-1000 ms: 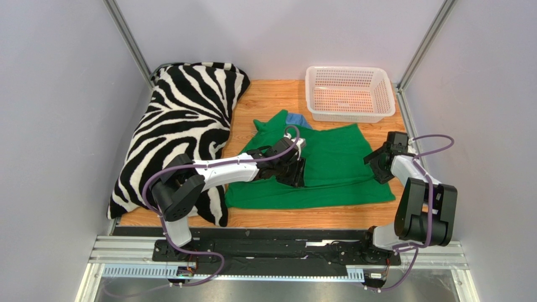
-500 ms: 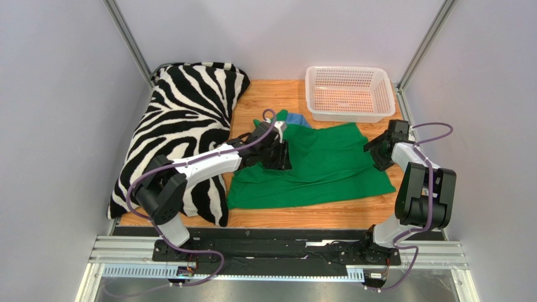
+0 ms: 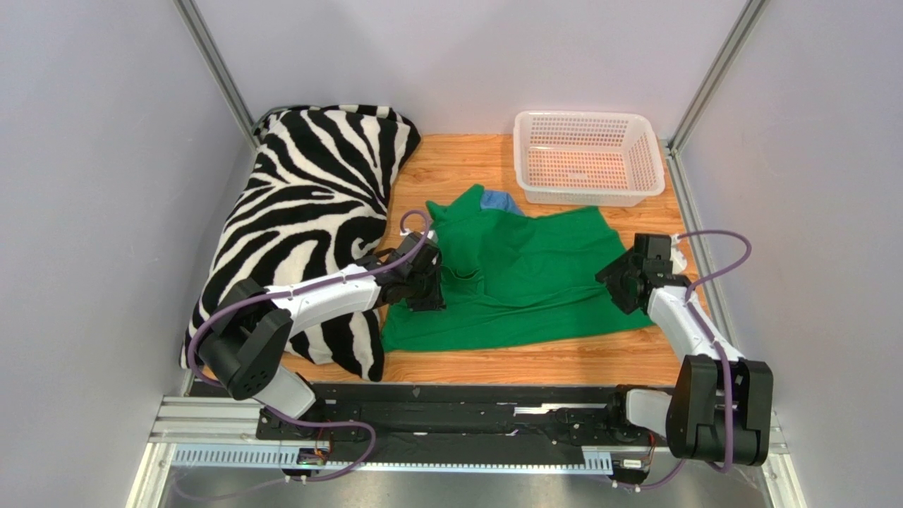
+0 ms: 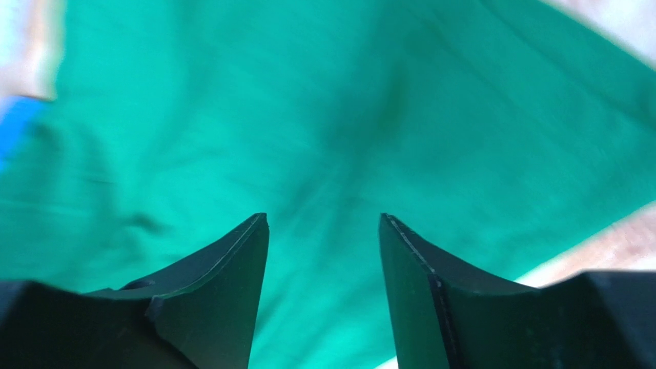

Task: Roll the t-shirts
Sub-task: Fold the T-shirt at the center of the board.

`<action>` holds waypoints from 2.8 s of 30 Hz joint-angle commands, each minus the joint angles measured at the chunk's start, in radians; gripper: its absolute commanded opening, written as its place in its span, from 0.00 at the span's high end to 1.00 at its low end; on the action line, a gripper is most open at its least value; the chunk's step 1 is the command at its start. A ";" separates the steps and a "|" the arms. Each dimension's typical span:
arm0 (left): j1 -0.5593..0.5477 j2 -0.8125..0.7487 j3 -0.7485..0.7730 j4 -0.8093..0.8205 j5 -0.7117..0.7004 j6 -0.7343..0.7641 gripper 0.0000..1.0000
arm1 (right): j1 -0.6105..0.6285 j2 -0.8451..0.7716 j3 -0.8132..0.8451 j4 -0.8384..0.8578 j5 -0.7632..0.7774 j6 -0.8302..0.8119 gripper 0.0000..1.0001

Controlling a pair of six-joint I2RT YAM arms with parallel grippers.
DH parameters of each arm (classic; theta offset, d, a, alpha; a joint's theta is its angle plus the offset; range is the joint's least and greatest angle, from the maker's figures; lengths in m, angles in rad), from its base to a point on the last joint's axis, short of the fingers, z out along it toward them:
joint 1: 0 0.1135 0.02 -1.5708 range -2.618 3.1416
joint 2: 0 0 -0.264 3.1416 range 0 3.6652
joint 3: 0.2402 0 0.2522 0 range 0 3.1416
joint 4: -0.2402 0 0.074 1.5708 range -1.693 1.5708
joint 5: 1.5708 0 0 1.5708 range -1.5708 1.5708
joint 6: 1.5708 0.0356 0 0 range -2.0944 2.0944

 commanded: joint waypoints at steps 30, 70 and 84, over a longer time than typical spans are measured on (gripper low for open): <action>-0.143 -0.130 -0.188 -0.205 -0.197 -0.312 1.00 | -0.217 -0.337 -0.304 -0.231 -0.086 0.148 0.27; 0.293 -0.061 0.377 -0.237 -0.048 0.095 0.73 | 0.657 0.755 1.148 -0.245 0.254 -0.389 0.42; 0.310 -0.071 0.360 -0.222 -0.034 0.098 0.73 | 0.673 0.815 1.166 -0.234 0.209 -0.371 0.49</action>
